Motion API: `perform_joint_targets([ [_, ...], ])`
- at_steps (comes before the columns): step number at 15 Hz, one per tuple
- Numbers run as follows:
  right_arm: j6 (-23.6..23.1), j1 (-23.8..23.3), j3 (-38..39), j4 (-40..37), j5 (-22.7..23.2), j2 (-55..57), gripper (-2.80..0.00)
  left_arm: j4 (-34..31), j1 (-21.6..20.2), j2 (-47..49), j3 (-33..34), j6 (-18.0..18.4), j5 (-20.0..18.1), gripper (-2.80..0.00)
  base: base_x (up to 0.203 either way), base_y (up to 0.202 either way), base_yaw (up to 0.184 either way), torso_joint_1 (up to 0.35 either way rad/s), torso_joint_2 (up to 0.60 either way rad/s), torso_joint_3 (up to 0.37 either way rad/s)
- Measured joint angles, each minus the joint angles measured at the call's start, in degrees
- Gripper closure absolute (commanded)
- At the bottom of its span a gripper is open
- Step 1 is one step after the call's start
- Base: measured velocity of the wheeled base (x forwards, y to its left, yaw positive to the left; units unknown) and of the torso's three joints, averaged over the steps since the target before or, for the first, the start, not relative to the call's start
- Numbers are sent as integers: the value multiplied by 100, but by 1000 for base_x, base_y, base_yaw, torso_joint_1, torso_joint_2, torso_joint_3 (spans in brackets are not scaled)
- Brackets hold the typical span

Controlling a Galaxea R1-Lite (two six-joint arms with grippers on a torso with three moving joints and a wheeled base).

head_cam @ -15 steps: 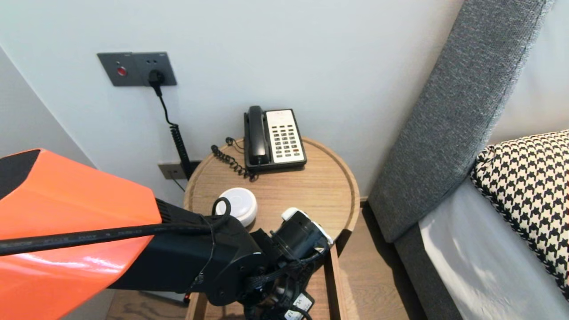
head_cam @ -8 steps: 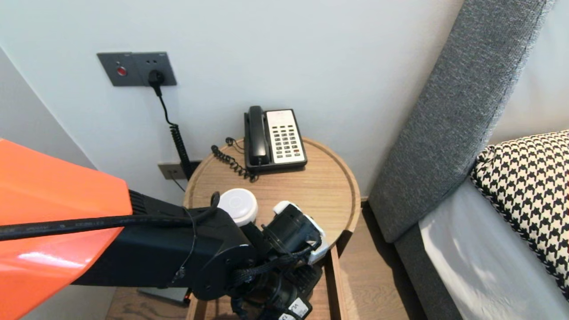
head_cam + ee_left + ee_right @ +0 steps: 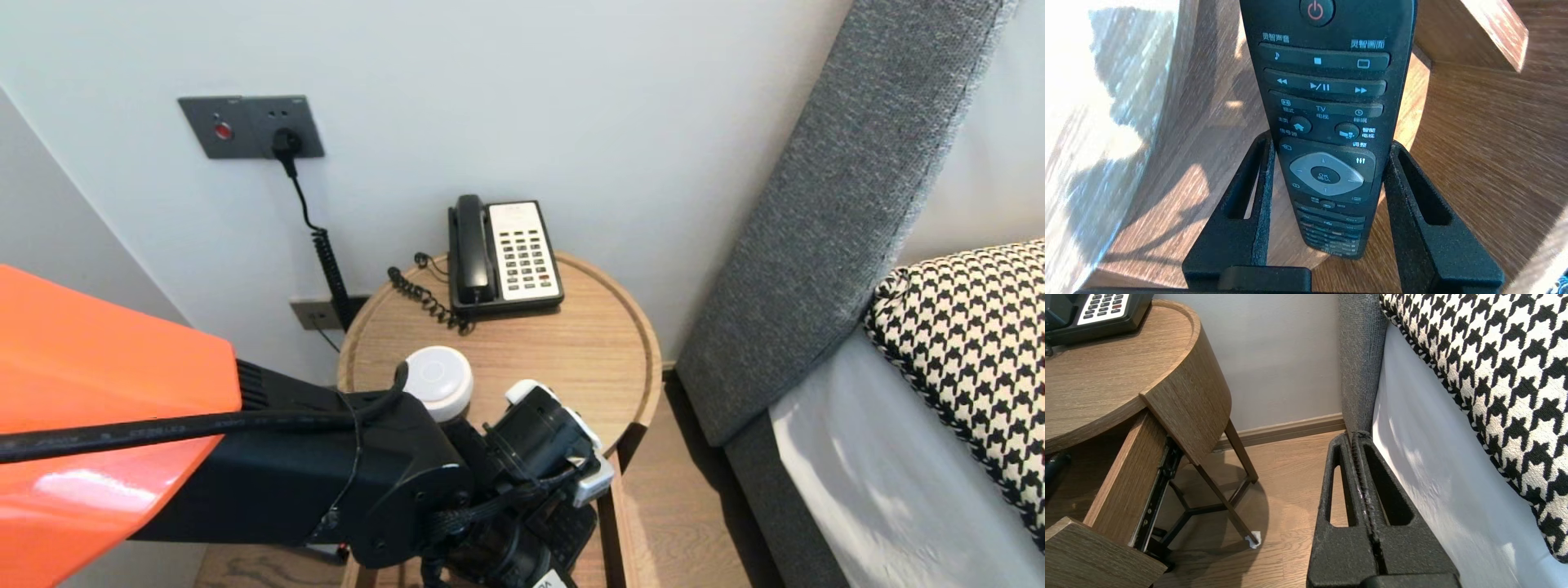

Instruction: Take the remote control out of the drawer one by one and place them on the table

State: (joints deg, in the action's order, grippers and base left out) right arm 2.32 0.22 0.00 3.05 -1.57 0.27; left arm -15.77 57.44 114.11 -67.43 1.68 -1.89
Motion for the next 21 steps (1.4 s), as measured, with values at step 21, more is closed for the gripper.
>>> perform_joint_targets([
  [21, -1, 2, 0, 0, -2, 0, 0, -91, 11, -728, -463, -55, -4, 0, 0, 0, 0, 0, 0, 0],
])
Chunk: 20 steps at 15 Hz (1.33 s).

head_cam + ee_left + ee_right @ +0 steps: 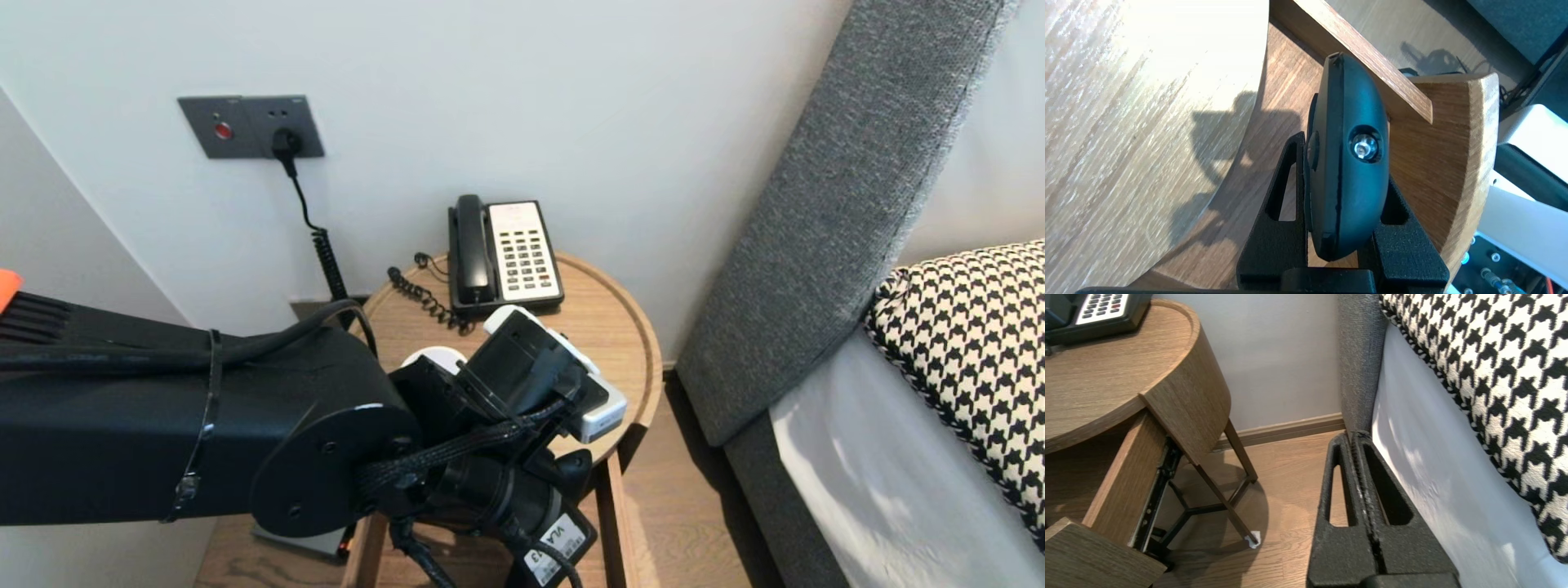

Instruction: Take the remote control out of the drawer one by one and place them on the table

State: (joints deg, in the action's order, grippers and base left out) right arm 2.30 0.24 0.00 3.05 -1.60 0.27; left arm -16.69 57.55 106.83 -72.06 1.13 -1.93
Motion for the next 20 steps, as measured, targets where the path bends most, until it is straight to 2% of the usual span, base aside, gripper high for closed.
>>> perform_joint_targets([
  [8, 1, 0, 0, 0, 2, 0, 0, -21, 11, -136, -116, -106, 4, 0, 0, 0, 0, 0, 0, 0],
  [12, 1, 0, 0, 0, 0, 0, 0, -248, 27, -354, -295, -122, 9, 0, 0, 0, 0, 0, 0, 0],
  [20, 4, 0, 0, 0, 2, 0, 0, -924, -6, -613, -1213, -341, 59, 0, 0, 0, 0, 0, 0, 0],
])
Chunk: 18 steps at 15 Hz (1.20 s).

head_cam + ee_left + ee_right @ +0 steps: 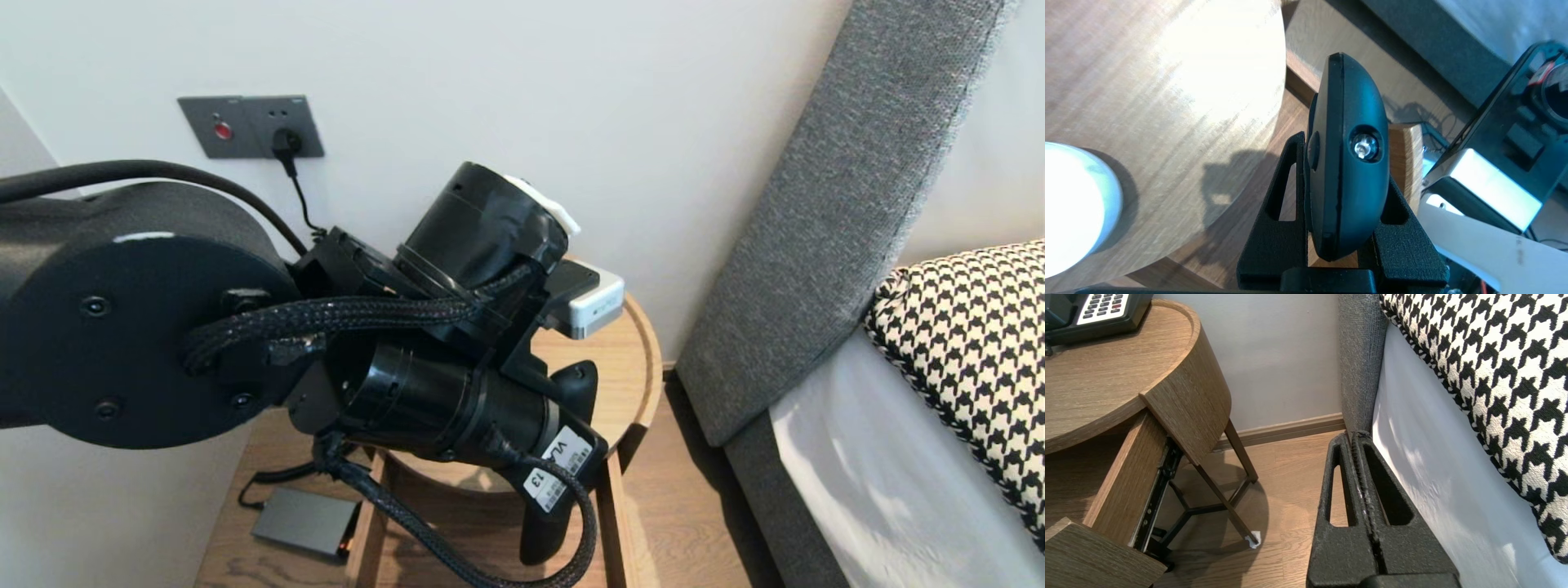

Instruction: Take the remote control out of the drawer one by one and place them on the table

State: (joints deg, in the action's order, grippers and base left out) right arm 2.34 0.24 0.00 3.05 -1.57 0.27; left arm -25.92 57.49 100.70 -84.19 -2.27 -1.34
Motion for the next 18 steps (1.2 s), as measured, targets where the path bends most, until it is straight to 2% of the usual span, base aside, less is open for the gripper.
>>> perform_joint_targets([
  [9, -2, 2, 0, 0, 0, 0, 0, -586, -374, -7, -1010, -248, 16, 0, 0, 0, 0, 0, 0, 0],
  [12, 0, 0, 0, 0, 0, 0, 0, -949, -504, 38, -1633, -235, 56, 0, 0, 0, 0, 0, 0, 0],
  [14, -2, 0, 0, 0, -2, 0, 0, -1452, -578, 190, -2220, -230, 297, 0, 0, 0, 0, 0, 0, 0],
  [15, -2, 0, 0, 0, -2, 0, 0, -1634, -592, 277, -2397, -185, 582, 0, 0, 0, 0, 0, 0, 0],
  [16, 0, 0, 0, 0, -2, 0, 0, -1757, -605, 352, -2495, -78, 868, 0, 0, 0, 0, 0, 0, 0],
  [18, -4, 0, 0, 0, 0, 0, 0, -1742, -588, 429, -2565, 171, 1154, 0, 0, 0, 0, 0, 0, 0],
])
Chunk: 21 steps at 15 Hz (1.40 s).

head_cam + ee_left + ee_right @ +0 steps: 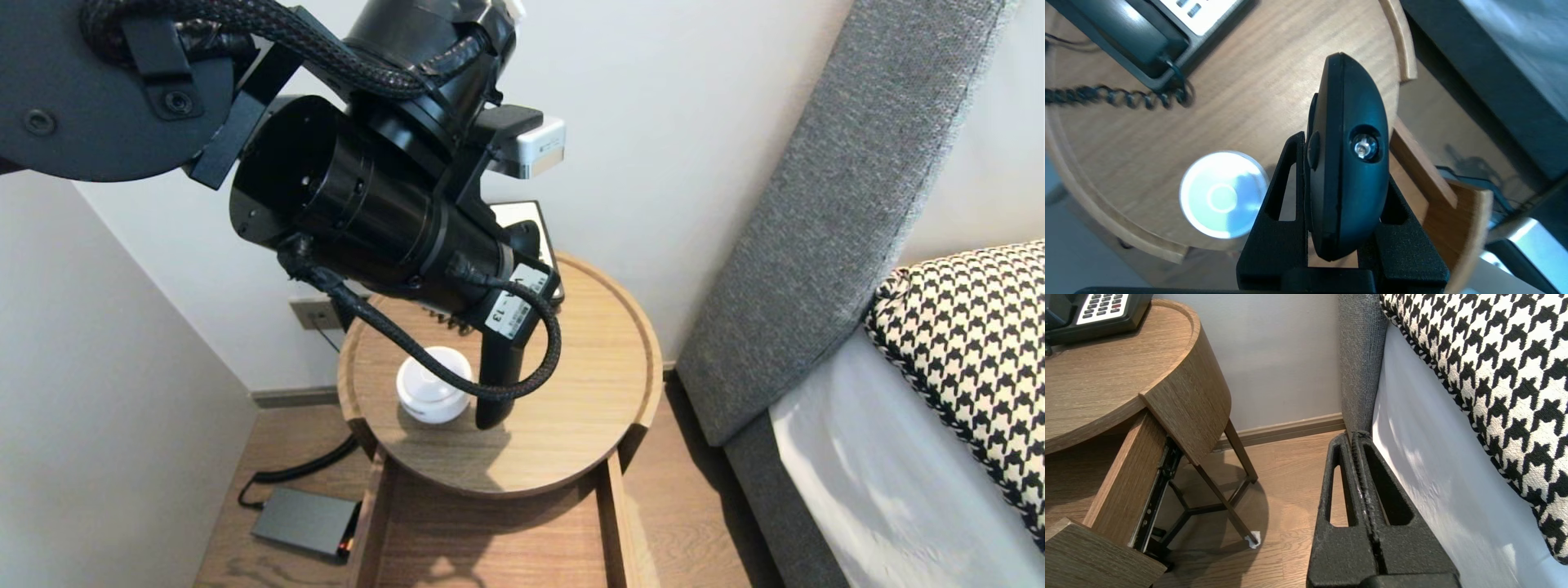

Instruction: Take the remote control out of the drawer one by one and place them on the table

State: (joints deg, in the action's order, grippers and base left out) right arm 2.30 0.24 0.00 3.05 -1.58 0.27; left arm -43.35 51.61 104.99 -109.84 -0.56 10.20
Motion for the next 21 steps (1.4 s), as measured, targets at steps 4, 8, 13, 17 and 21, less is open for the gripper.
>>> perform_joint_targets([
  [4, 1, 0, 0, 0, -1, 0, 0, 256, 209, 87, -22, 458, 521, 0, 0, 0, 0, 0, 0, 0],
  [8, 4, 0, 0, 0, -2, 0, 0, 398, 475, 197, -22, 458, 526, 0, 0, 0, 0, 0, 0, 0],
  [13, 1, 0, 0, 0, 0, 0, 0, 597, 817, 319, 4, 710, 1033, 0, 0, 0, 0, 0, 0, 0],
  [17, 4, 0, 0, -1, -2, 0, 0, 795, 1020, 358, 306, 1553, 1236, 0, 0, 0, 0, 0, 0, 0],
  [21, 1, 0, 0, 0, -2, 0, 0, 1888, 1170, 527, 831, 2490, 1574, 0, 0, 0, 0, 0, 0, 0],
])
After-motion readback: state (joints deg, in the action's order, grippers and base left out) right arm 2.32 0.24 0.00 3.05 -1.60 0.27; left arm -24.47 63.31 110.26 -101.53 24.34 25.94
